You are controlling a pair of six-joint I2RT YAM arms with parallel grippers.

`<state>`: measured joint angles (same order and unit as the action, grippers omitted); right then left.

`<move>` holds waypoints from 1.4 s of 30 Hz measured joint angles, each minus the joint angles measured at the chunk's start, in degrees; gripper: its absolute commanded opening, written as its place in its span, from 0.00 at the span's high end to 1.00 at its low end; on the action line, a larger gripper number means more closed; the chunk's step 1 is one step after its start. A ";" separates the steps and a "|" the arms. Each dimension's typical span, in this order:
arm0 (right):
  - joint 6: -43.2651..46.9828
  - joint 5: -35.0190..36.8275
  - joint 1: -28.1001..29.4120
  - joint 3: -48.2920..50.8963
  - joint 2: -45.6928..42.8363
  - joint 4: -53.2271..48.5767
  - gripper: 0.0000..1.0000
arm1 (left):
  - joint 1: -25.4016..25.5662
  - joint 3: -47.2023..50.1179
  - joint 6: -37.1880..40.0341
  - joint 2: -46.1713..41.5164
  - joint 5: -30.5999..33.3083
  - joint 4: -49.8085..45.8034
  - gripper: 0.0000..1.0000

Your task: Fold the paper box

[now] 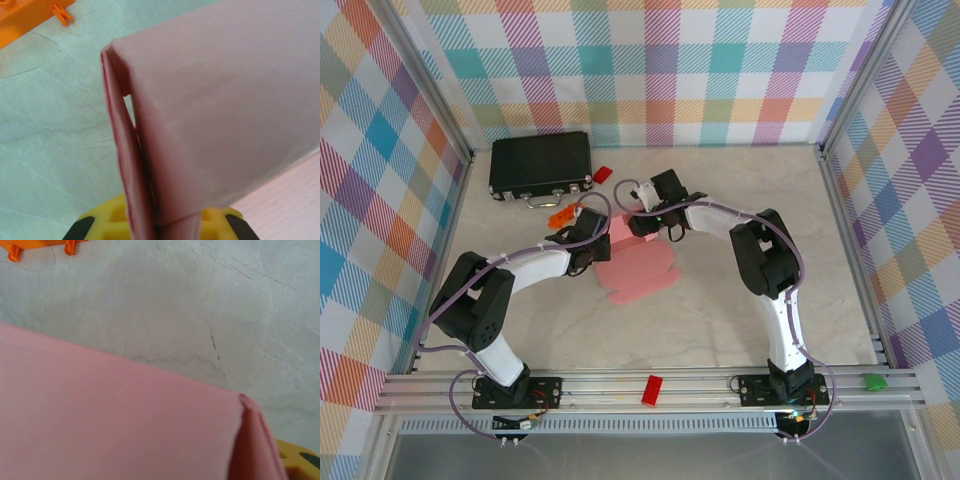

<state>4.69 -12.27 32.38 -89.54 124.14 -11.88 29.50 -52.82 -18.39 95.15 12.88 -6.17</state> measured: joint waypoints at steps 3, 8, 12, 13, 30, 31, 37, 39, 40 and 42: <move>0.04 -1.27 -0.20 1.33 -0.61 0.24 0.39 | 0.00 -0.42 0.02 0.02 0.00 -0.46 1.00; 0.94 -3.48 -0.17 6.84 -4.37 0.74 0.30 | 0.02 -1.31 0.24 0.42 0.04 -1.68 1.00; 2.60 -4.52 -0.17 11.47 -8.66 1.25 0.24 | 0.02 -2.58 0.52 1.60 0.13 -2.12 1.00; 3.17 -4.76 -0.17 12.39 -9.60 1.36 0.22 | 0.02 -2.71 0.70 1.77 0.17 -2.10 1.00; 7.50 -5.01 -1.20 24.70 -25.09 2.43 0.12 | 0.07 -4.87 4.13 4.37 0.94 -2.19 1.00; 7.63 -5.20 -1.51 25.53 -26.10 2.80 0.12 | 0.07 -4.90 4.31 4.44 0.96 -2.01 1.00; 6.56 -7.58 -5.66 30.27 -30.60 5.92 0.13 | 0.07 -4.90 4.55 4.70 1.18 -1.22 1.00; 5.60 -8.52 -7.37 31.61 -31.23 7.28 0.13 | 0.07 -4.90 4.57 4.70 1.18 -1.22 1.00; 5.09 -8.87 -8.07 32.22 -31.41 7.96 0.14 | 0.07 -4.90 4.57 4.70 1.18 -1.22 1.00; 3.87 -9.55 -9.68 34.05 -31.93 9.81 0.14 | 0.07 -4.92 4.57 4.72 1.18 -1.22 1.00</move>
<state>8.56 -21.82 22.70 -55.48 92.20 -2.07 29.56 -57.74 -13.82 99.88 14.06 -7.40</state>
